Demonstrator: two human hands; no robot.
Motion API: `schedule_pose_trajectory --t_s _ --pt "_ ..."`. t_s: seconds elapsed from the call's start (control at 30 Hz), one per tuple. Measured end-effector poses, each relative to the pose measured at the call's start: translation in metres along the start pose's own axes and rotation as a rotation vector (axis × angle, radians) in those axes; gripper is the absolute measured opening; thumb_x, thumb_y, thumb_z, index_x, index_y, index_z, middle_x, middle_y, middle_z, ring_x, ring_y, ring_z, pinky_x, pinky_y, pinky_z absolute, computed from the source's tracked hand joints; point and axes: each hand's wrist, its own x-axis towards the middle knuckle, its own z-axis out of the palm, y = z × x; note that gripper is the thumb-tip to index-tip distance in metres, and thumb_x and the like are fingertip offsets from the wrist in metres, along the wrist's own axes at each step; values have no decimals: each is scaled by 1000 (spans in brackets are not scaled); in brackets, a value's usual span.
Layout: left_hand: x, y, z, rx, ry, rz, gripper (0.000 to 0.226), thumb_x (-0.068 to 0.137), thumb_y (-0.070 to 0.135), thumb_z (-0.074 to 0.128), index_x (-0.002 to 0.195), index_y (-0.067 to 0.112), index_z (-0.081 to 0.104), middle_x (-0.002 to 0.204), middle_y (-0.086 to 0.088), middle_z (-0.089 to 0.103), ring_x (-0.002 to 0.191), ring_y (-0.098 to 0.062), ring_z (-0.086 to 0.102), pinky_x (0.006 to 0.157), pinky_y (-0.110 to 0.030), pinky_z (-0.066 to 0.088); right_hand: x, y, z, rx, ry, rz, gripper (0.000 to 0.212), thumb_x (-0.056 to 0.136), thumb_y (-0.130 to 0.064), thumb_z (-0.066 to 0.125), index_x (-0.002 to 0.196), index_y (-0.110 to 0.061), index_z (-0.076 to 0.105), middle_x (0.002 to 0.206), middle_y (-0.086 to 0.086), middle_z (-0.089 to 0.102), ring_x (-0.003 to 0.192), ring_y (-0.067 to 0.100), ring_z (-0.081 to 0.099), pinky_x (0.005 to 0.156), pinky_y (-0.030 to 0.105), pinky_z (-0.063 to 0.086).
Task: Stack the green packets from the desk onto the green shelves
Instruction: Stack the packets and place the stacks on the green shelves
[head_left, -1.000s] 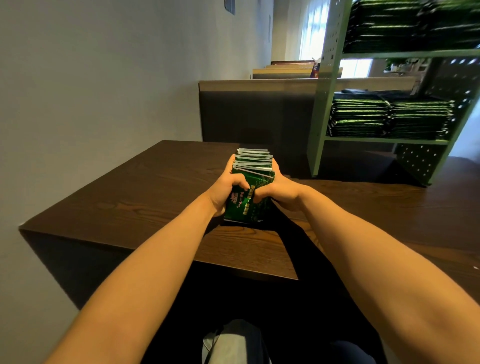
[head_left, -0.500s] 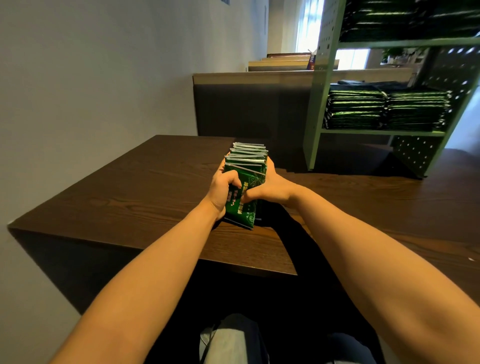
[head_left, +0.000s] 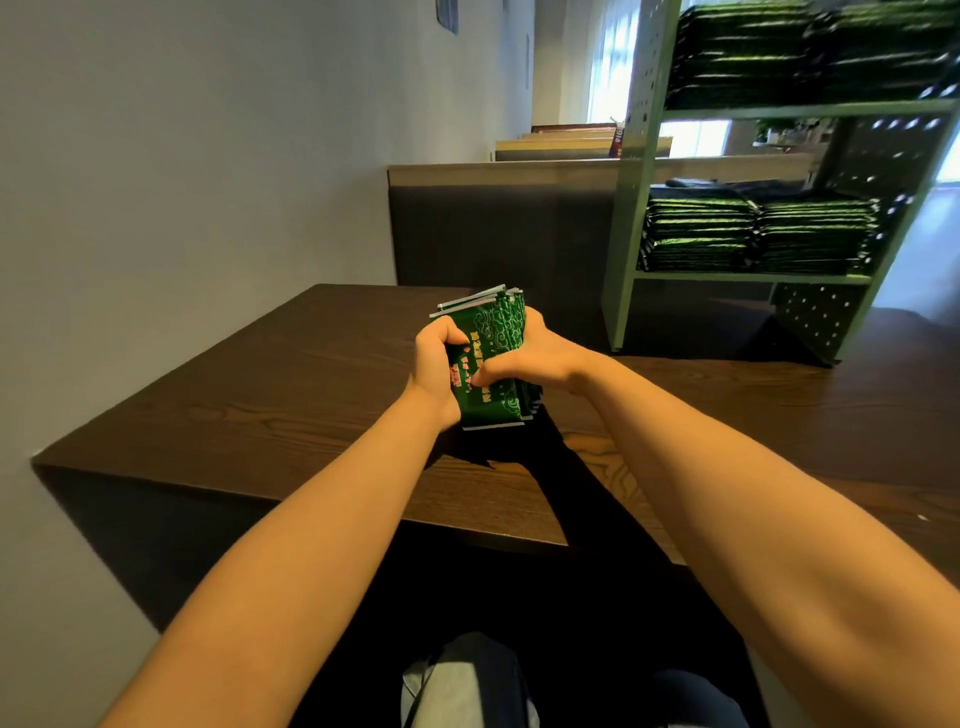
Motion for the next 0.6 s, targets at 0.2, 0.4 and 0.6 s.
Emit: schedule_pose_trajectory --t_s 0.2,0.4,0.6 --pt "-7 6 -8 108 -84 -124 43 70 13 50 109 6 66 101 -14 64 84 -28 60 90 -42 48 -21 -24 -24 -182 -40 56 119 45 -37 94 144 -13 33 124 6 57 114 23 62 101 46 55" --pt "1 26 -30 927 -133 -67 111 66 14 83 154 36 19 153 -1 39 138 -24 39 107 -48 36 -26 -40 -38 -648 -176 182 121 53 -43 93 148 -19 22 120 7 57 110 28 61 100 50 54" --pt "13 40 -9 1585 -367 -40 128 70 19 87 158 26 -6 164 -1 9 146 -25 24 115 -39 31 -21 -38 -20 -926 -300 213 116 46 -50 92 140 -18 32 117 5 59 104 26 64 96 45 57"
